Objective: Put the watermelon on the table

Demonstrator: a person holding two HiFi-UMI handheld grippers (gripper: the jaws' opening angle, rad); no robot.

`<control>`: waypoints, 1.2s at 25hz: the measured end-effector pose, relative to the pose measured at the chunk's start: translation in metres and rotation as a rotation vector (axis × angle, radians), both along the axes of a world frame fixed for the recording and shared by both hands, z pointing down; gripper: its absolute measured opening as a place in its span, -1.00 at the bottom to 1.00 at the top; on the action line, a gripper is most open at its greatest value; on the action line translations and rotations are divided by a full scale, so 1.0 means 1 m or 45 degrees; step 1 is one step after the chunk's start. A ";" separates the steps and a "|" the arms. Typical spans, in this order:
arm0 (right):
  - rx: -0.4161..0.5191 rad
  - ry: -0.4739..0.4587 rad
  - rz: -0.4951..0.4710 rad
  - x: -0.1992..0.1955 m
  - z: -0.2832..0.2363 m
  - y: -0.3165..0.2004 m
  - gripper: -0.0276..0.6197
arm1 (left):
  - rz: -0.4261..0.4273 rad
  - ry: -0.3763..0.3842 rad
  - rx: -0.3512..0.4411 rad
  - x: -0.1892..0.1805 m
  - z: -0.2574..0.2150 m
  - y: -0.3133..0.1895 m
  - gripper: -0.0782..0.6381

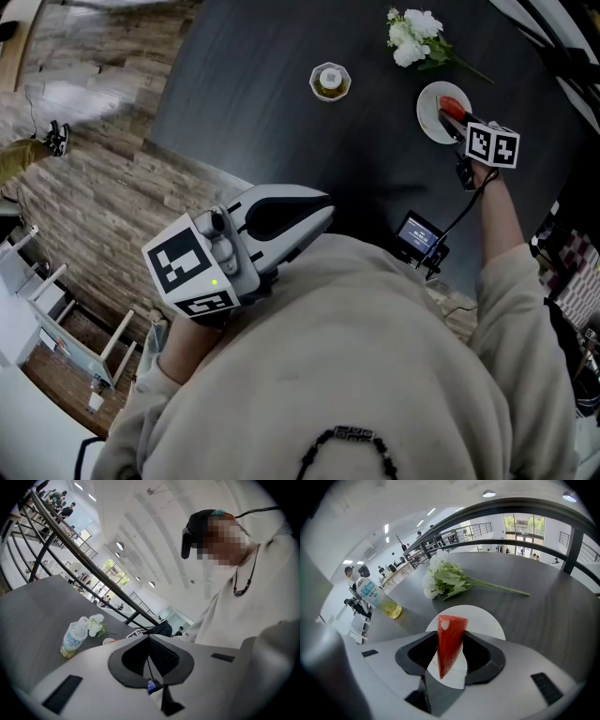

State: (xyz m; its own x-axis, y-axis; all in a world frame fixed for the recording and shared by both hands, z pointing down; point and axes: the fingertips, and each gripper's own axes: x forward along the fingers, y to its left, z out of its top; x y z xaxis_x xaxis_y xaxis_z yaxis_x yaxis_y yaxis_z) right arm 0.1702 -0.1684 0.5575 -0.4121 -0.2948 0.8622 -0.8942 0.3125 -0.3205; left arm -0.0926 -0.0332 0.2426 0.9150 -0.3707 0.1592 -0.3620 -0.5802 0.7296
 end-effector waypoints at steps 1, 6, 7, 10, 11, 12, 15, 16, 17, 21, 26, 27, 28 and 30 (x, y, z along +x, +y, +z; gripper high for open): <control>0.002 0.020 -0.009 0.001 0.002 0.001 -0.35 | 0.001 0.000 -0.001 0.000 0.000 0.000 -0.76; -0.007 0.086 -0.014 0.003 0.010 0.007 -0.35 | -0.001 -0.001 -0.004 -0.001 0.001 0.002 -0.76; -0.006 0.105 -0.019 0.003 0.012 0.009 -0.35 | -0.001 -0.001 -0.004 -0.001 0.000 0.002 -0.76; 0.004 0.129 -0.018 0.004 0.014 0.011 -0.36 | 0.001 -0.001 -0.004 -0.001 0.001 0.003 -0.76; 0.003 0.122 -0.014 0.003 0.014 0.011 -0.36 | 0.002 -0.002 -0.003 -0.001 0.002 0.004 -0.76; -0.002 0.115 -0.013 0.002 0.015 0.011 -0.36 | 0.002 -0.002 -0.003 -0.001 0.002 0.004 -0.76; -0.022 0.122 -0.039 0.000 0.017 0.014 -0.35 | 0.008 -0.002 0.001 0.001 0.002 0.005 -0.76; -0.022 0.126 -0.047 0.000 0.016 0.015 -0.32 | 0.011 -0.001 0.003 0.001 0.001 0.005 -0.76; -0.016 0.125 -0.051 -0.001 0.014 0.015 -0.29 | 0.013 0.001 0.006 0.002 0.000 0.006 -0.76; 0.008 0.113 -0.052 0.000 0.010 0.014 -0.27 | 0.019 0.003 0.009 0.003 -0.002 0.009 -0.76; 0.044 0.107 -0.013 0.005 -0.003 0.013 -0.27 | 0.026 0.001 0.029 0.006 -0.002 0.014 -0.76; 0.057 0.113 -0.007 0.008 -0.009 0.014 -0.27 | 0.030 0.002 0.035 0.007 -0.003 0.016 -0.76; 0.070 0.116 -0.004 0.011 -0.015 0.016 -0.27 | 0.036 0.002 0.041 0.008 -0.004 0.017 -0.76; 0.106 0.109 0.008 0.015 -0.029 0.018 -0.27 | 0.054 -0.001 0.054 0.012 -0.007 0.020 -0.76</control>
State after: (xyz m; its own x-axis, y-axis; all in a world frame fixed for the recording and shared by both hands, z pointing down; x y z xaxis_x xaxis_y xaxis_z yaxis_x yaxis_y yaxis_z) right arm 0.1855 -0.1504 0.5284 -0.3356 -0.3691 0.8667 -0.9194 0.3289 -0.2159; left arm -0.0810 -0.0134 0.2361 0.9299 -0.3379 0.1451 -0.3371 -0.6257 0.7035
